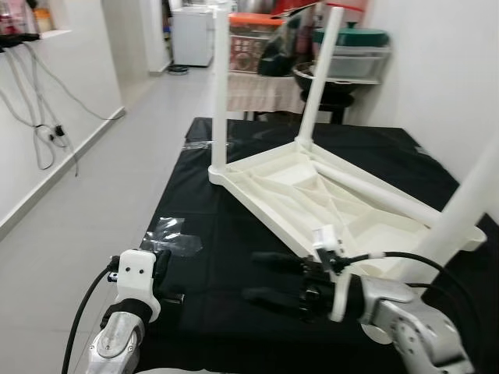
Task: Building children table
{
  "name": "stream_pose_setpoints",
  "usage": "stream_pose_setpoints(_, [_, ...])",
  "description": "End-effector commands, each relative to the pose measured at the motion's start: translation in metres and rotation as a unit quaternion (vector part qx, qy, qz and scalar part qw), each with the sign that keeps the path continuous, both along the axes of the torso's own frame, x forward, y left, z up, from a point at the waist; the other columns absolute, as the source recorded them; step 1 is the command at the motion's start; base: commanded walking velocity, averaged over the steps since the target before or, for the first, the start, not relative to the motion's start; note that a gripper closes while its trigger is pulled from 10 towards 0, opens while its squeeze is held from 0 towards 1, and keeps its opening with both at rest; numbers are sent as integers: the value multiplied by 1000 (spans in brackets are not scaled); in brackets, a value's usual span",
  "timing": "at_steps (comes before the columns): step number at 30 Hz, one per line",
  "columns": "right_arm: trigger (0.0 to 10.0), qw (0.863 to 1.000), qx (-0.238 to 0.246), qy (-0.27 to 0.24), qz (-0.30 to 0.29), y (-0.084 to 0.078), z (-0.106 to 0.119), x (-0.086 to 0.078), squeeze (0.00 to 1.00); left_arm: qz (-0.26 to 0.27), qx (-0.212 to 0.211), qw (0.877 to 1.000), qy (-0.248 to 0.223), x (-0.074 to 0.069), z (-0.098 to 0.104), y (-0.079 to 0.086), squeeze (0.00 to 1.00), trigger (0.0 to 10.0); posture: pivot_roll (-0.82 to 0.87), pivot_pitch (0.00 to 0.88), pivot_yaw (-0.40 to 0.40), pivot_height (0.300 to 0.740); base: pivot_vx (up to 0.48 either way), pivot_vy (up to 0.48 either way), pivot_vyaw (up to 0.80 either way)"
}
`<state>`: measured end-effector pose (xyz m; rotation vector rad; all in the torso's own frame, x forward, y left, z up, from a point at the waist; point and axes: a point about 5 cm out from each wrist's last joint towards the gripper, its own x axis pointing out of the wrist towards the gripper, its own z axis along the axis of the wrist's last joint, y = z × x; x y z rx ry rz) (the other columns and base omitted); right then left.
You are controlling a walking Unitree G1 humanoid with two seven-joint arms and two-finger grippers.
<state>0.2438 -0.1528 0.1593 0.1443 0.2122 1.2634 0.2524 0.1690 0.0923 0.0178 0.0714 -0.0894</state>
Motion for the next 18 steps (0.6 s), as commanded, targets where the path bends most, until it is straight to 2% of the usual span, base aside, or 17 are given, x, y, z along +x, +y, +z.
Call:
stream_pose_setpoints(1, [10000, 1000, -4, 2, -12, -12, 3, -1, 0, -7, 2, 1000, 3, -2, -3, -3, 0, 10000, -72, 0, -34, 740, 0, 0, 0])
stream_pose_setpoints(2, [10000, 998, -55, 18, -9, -33, -3, -14, 0, -13, 3, 1000, -2, -3, -2, -3, 0, 10000, -74, 0, -33, 740, 0, 0, 0])
stream_pose_setpoints(3, [10000, 998, -55, 18, -9, -33, -3, -14, 0, -13, 3, 1000, -2, -3, -2, -3, 0, 10000, -74, 0, -33, 740, 0, 0, 0])
stream_pose_setpoints(5, [10000, 993, -108, 43, 5, -54, -6, -34, 0, -19, 5, 1000, -5, -4, -1, -3, 0, 10000, -80, 0, -37, 740, 0, 0, 0])
stream_pose_setpoints(6, [10000, 991, -123, 53, 14, -59, -6, -41, 0, -21, 6, 1000, -5, -4, -1, -3, 0, 10000, -80, 0, -37, 740, 0, 0, 0])
stream_pose_setpoints(8, [10000, 989, -132, 59, 20, -63, -6, -46, 0, -22, 6, 1000, -6, -4, -2, -3, 0, 10000, -80, 0, -37, 740, 0, 0, 0])
stream_pose_setpoints(9, [10000, 982, -171, 66, 36, -71, -9, -57, 0, -22, 6, 1000, -5, -4, -2, -3, 0, 10000, -83, 0, -36, 740, 0, 0, 0])
stream_pose_setpoints(10, [10000, 982, -171, 66, 36, -71, -9, -57, 0, -22, 6, 1000, -5, -4, -2, -3, 0, 10000, -83, 0, -36, 740, 0, 0, 0])
stream_pose_setpoints(13, [10000, 954, -277, 101, 61, -98, -14, -84, 0, -26, 5, 1000, -4, -3, -2, -2, 0, 10000, -101, 0, -32, 740, 0, 0, 0])
stream_pose_setpoints(14, [10000, 954, -277, 101, 61, -98, -14, -84, 0, -26, 5, 1000, -4, -3, -2, -2, 0, 10000, -101, 0, -32, 740, 0, 0, 0])
stream_pose_setpoints(15, [10000, 946, -304, 107, 44, -108, -12, -84, 0, -31, 3, 1000, -3, -3, -2, -3, 0, 10000, -107, 0, -27, 740, 0, 0, 0])
stream_pose_setpoints(17, [10000, 946, -304, 107, 44, -108, -12, -84, 0, -31, 3, 1000, -3, -3, -2, -3, 0, 10000, -107, 0, -27, 740, 0, 0, 0])
stream_pose_setpoints(18, [10000, 930, -357, 90, -16, -131, -6, -73, 0, -44, 0, 999, -2, -2, -3, -7, 0, 10000, -109, 0, -26, 740, 0, 0, 0])
